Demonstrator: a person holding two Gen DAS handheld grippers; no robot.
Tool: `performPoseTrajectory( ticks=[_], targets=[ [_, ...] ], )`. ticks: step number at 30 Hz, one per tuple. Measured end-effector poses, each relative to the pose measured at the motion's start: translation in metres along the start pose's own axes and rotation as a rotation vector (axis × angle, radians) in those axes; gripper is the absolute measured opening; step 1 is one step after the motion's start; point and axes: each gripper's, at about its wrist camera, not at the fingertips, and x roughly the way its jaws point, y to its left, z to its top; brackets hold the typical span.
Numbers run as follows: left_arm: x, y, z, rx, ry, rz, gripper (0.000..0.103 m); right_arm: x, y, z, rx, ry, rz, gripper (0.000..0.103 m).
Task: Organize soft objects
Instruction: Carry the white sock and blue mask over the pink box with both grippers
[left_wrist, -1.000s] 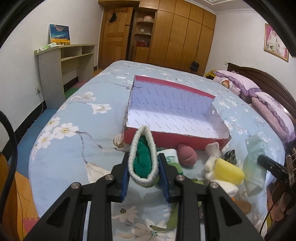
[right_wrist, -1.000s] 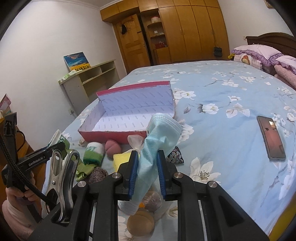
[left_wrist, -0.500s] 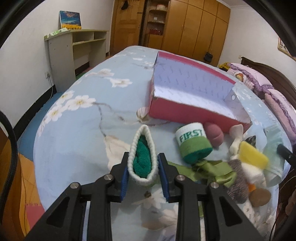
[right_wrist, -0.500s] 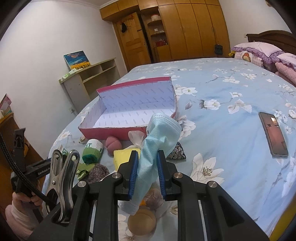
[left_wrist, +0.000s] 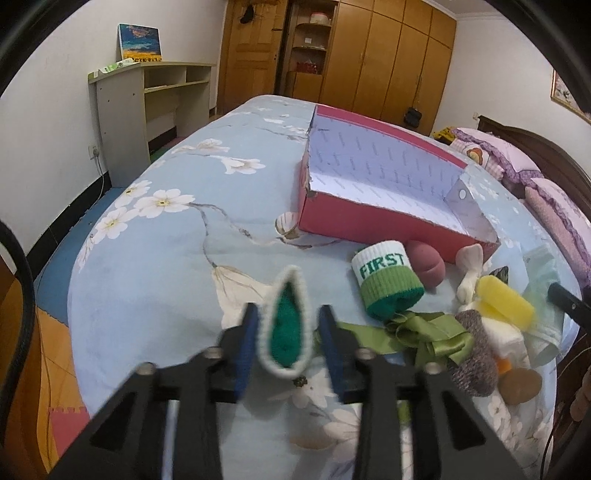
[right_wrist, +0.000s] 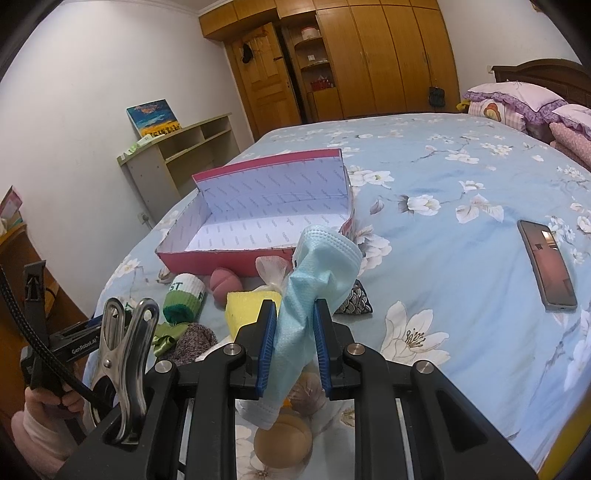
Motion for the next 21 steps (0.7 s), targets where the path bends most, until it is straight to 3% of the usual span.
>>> performPoseTrajectory(
  ticks=[21],
  targets=[
    [-0.031, 0.006, 0.027, 0.017, -0.107, 0.026, 0.024, -0.006, 0.004, 0.003, -0.035, -0.027, -0.003, 0.022]
  ],
)
